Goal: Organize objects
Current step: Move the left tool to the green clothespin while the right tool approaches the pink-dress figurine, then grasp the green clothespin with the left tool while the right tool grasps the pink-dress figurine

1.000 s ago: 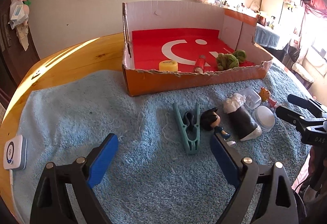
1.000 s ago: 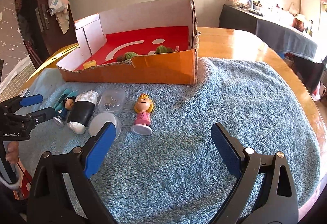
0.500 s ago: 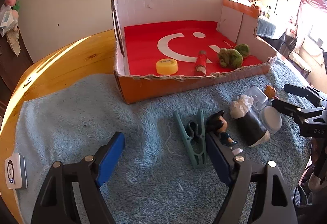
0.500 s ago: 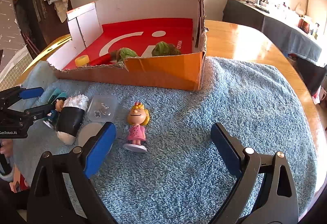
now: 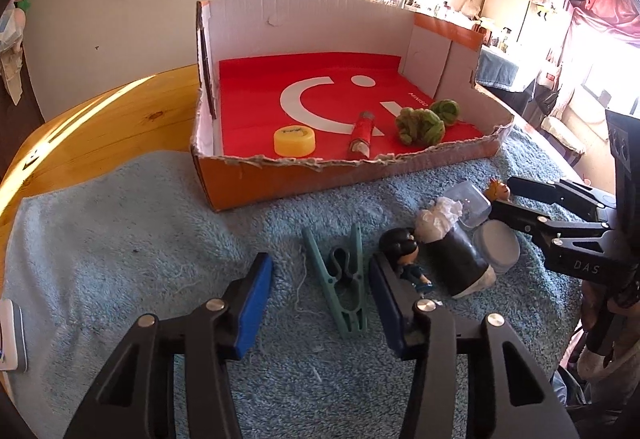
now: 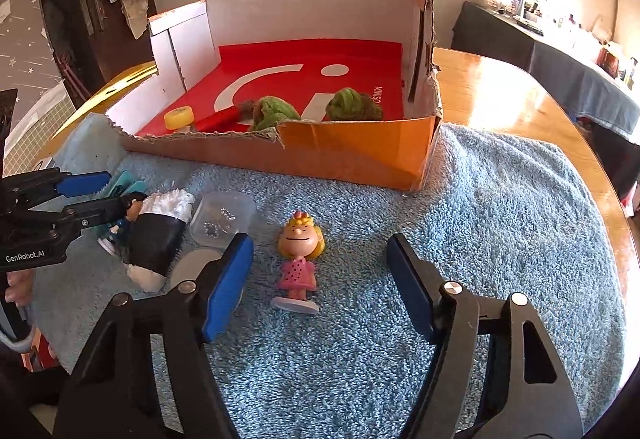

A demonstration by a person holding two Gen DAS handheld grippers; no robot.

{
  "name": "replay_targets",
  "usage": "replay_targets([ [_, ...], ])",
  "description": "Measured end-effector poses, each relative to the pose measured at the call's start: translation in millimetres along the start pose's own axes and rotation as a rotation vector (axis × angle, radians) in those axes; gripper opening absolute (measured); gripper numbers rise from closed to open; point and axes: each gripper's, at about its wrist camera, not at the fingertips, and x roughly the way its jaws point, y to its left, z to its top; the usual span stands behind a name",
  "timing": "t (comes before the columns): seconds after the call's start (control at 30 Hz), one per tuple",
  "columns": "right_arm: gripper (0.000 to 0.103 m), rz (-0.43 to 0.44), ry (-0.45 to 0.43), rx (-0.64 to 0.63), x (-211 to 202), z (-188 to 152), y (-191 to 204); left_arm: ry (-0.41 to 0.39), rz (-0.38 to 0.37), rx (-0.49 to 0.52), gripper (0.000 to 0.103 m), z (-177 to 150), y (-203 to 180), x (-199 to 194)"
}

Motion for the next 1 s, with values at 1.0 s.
replay_targets([
  [1.0,0.045,0.047,-0.027,-0.009,-1.6,-4.9,3.1,-0.009,-0.003,0.073,0.032,-4.9,-16.4,-9.0],
])
